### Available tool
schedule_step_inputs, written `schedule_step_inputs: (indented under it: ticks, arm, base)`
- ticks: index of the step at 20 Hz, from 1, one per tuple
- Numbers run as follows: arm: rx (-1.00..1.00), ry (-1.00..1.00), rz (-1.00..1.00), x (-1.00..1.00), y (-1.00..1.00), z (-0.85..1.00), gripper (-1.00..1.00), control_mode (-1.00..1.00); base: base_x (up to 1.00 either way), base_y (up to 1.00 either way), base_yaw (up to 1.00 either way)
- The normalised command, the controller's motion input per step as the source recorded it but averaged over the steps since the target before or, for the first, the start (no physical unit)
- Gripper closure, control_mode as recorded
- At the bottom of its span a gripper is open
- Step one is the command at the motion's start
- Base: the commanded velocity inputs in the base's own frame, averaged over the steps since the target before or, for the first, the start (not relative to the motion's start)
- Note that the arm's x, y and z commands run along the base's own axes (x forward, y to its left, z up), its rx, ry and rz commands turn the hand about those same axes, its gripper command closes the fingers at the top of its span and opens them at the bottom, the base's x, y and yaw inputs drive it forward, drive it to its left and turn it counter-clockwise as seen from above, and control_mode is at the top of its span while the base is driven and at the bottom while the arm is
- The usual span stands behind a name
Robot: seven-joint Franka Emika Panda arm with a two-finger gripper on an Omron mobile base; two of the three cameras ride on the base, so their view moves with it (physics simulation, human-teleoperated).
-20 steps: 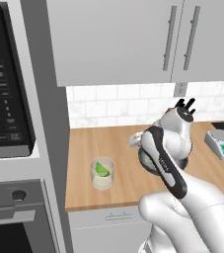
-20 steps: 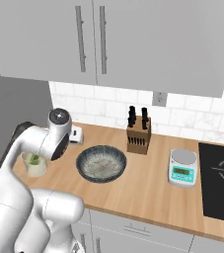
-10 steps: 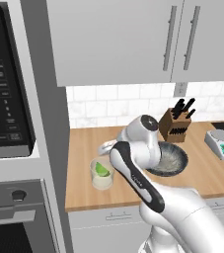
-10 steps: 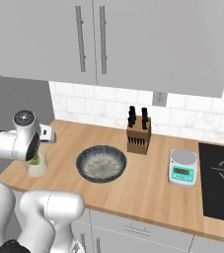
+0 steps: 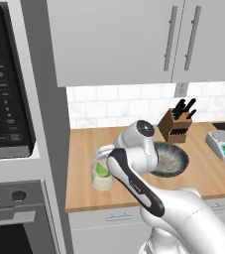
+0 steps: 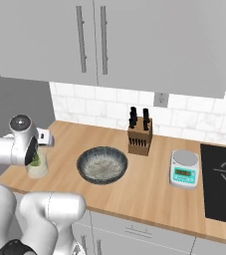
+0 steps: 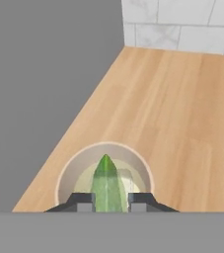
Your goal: Grab a lemon wedge from the fridge and one ice cube from the ice bowl, and put them in the glass of lemonade.
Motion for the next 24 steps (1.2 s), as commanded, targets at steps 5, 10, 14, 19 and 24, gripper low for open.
schedule_step_inputs:
  ticks: [5, 10, 14, 19, 24]
  arm:
    - [0.0, 0.0, 0.0, 0.1, 0.0, -0.3, 1.0, -1.0]
    - [0.0, 0.0, 0.0, 0.15, 0.09, -0.23, 1.0, -1.0]
    - [0.0, 0.0, 0.0, 0.0, 0.24, 0.0, 1.0, -1.0]
    - [0.0, 0.0, 0.0, 0.0, 0.22, 0.0, 1.0, -1.0]
    - [0.0, 0.0, 0.0, 0.0, 0.13, 0.0, 1.0, -1.0]
  base:
    - [0.0, 0.0, 0.0]
    - [0.0, 0.0, 0.0]
    - [0.0, 0.0, 0.0]
    - [0.0, 0.0, 0.0]
    - [0.0, 0.0, 0.0]
